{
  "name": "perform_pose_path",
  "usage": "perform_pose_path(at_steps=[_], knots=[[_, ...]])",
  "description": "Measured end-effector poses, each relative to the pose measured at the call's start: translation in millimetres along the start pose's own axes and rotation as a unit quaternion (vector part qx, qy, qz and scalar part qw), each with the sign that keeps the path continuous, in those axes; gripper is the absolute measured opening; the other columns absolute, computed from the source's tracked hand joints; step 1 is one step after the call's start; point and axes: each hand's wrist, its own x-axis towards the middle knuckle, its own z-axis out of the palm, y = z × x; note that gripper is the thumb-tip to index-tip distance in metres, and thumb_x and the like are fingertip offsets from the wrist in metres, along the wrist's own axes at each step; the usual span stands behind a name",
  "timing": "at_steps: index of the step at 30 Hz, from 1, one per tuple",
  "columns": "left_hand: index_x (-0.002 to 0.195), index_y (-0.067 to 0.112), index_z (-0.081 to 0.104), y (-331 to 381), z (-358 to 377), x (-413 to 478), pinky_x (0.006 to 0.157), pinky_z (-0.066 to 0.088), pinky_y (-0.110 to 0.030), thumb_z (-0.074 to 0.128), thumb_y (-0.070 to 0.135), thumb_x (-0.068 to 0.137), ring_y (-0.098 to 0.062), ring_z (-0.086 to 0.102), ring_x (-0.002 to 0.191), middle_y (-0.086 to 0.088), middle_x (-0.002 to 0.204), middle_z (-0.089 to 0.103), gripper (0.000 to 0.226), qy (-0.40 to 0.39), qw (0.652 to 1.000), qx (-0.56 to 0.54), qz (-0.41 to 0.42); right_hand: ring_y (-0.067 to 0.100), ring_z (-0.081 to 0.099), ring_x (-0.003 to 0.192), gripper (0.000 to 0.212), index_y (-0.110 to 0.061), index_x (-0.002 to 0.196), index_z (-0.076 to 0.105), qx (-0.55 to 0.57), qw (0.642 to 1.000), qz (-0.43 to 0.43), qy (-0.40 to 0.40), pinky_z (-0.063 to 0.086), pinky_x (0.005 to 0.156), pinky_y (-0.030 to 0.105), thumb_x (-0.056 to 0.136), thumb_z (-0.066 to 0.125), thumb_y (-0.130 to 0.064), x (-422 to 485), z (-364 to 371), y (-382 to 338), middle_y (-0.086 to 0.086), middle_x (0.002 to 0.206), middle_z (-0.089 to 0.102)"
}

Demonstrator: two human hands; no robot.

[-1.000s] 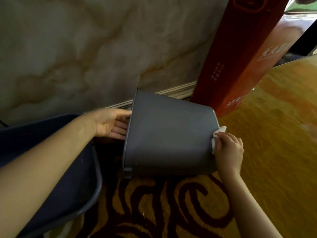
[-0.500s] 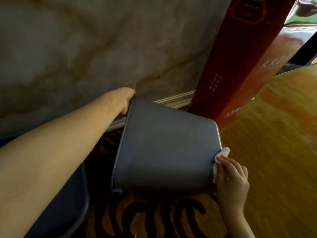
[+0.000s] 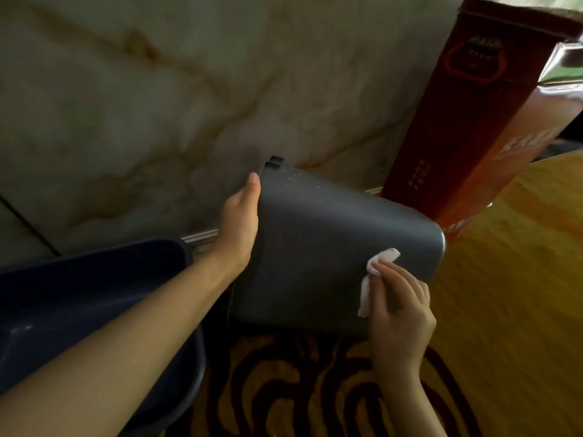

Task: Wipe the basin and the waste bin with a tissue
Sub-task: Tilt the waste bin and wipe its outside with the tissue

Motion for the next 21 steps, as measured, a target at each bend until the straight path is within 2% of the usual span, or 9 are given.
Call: perform_pose_path(at_steps=[3, 5, 8, 10, 11, 13, 16, 18, 21], knots=[[0.132, -0.001, 0.049, -12.0, -17.7, -12.6, 0.112, 0.033, -0.044, 0.037, 0.042, 0.095, -0.024, 0.048, 0.129, -0.014, 0.137, 0.053, 0.057, -0.017, 1.0, 0.008, -0.009, 0.011, 0.054, 0.094, 0.021, -0.009, 0.102, 0.067, 0.027, 0.999, -0.008, -0.024, 0.036, 0.074, 0.01, 0.082, 0.063, -0.002, 5.2, 16.9, -24.8, 0.003, 0.102, 0.068], [0.133, 0.005, 0.05, -20.2, -32.2, -15.9, 0.11, 0.035, -0.043, 0.035, 0.044, 0.095, -0.023, 0.05, 0.127, -0.012, 0.136, 0.055, 0.056, -0.047, 0.998, 0.009, -0.031, 0.011, 0.054, 0.095, 0.021, -0.009, 0.102, 0.067, 0.044, 0.998, -0.023, -0.034, 0.037, 0.074, 0.011, 0.082, 0.063, -0.004, 9.9, 27.8, -40.3, 0.005, 0.102, 0.069], [0.109, 0.017, 0.068, -21.9, -48.1, -24.6, 0.094, 0.05, -0.031, 0.035, 0.038, 0.097, -0.013, 0.065, 0.107, -0.001, 0.111, 0.072, 0.042, -0.118, 0.992, 0.007, -0.046, 0.011, 0.052, 0.094, 0.02, -0.008, 0.102, 0.066, 0.078, 0.995, -0.052, -0.04, 0.037, 0.076, 0.011, 0.083, 0.062, -0.004, 16.1, 46.1, -69.0, 0.005, 0.101, 0.069], [0.092, 0.022, 0.075, -20.5, -57.9, -30.0, 0.083, 0.052, -0.026, 0.035, 0.033, 0.097, -0.009, 0.069, 0.095, 0.004, 0.097, 0.075, 0.042, -0.155, 0.986, 0.005, -0.055, 0.012, 0.05, 0.092, 0.02, -0.007, 0.101, 0.067, 0.084, 0.989, -0.094, -0.074, 0.037, 0.077, 0.013, 0.082, 0.062, -0.004, 15.0, 61.1, -92.2, 0.006, 0.099, 0.069], [0.091, 0.025, 0.076, -19.7, -62.8, -32.4, 0.082, 0.052, -0.027, 0.035, 0.034, 0.097, -0.009, 0.069, 0.092, 0.003, 0.094, 0.075, 0.043, -0.173, 0.983, 0.011, -0.061, 0.015, 0.051, 0.091, 0.019, -0.006, 0.1, 0.067, 0.081, 0.985, -0.12, -0.096, 0.041, 0.075, 0.018, 0.082, 0.062, -0.003, 12.4, 68.8, -102.3, 0.007, 0.098, 0.069], [0.095, 0.03, 0.073, -15.5, -68.5, -34.9, 0.076, 0.048, -0.029, 0.029, 0.045, 0.096, -0.013, 0.066, 0.084, 0.0, 0.088, 0.073, 0.047, -0.199, 0.977, 0.021, -0.078, 0.023, 0.054, 0.089, 0.017, -0.004, 0.097, 0.068, 0.069, 0.979, -0.15, -0.12, 0.048, 0.075, 0.031, 0.081, 0.062, -0.002, 6.7, 79.6, -114.2, 0.01, 0.097, 0.069], [0.105, 0.028, 0.062, 1.6, -66.6, -25.8, 0.051, 0.045, -0.02, 0.012, 0.056, 0.094, -0.005, 0.062, 0.054, 0.006, 0.061, 0.068, 0.059, -0.228, 0.965, 0.043, -0.121, 0.025, 0.054, 0.089, 0.018, -0.005, 0.099, 0.068, 0.063, 0.98, -0.146, -0.119, 0.051, 0.076, 0.036, 0.082, 0.063, -0.002, -0.3, 81.5, -114.6, 0.009, 0.098, 0.068], [0.091, 0.021, 0.061, 17.5, -60.6, -14.4, 0.041, 0.044, -0.014, 0.02, 0.053, 0.095, -0.003, 0.059, 0.042, 0.006, 0.05, 0.065, 0.052, -0.209, 0.964, 0.027, -0.164, 0.026, 0.053, 0.085, 0.018, -0.004, 0.098, 0.068, 0.064, 0.978, -0.158, -0.118, 0.051, 0.073, 0.038, 0.081, 0.063, 0.0, -6.7, 78.1, -111.3, 0.01, 0.096, 0.068], [0.08, 0.012, 0.059, 33.3, -48.8, -3.1, 0.041, 0.05, -0.016, 0.035, 0.032, 0.098, -0.008, 0.062, 0.04, 0.001, 0.049, 0.067, 0.036, -0.185, 0.957, -0.008, -0.222, 0.025, 0.053, 0.082, 0.018, -0.005, 0.099, 0.067, 0.056, 0.974, -0.181, -0.124, 0.05, 0.072, 0.037, 0.082, 0.062, 0.0, -18.7, 71.4, -108.6, 0.009, 0.096, 0.067]])
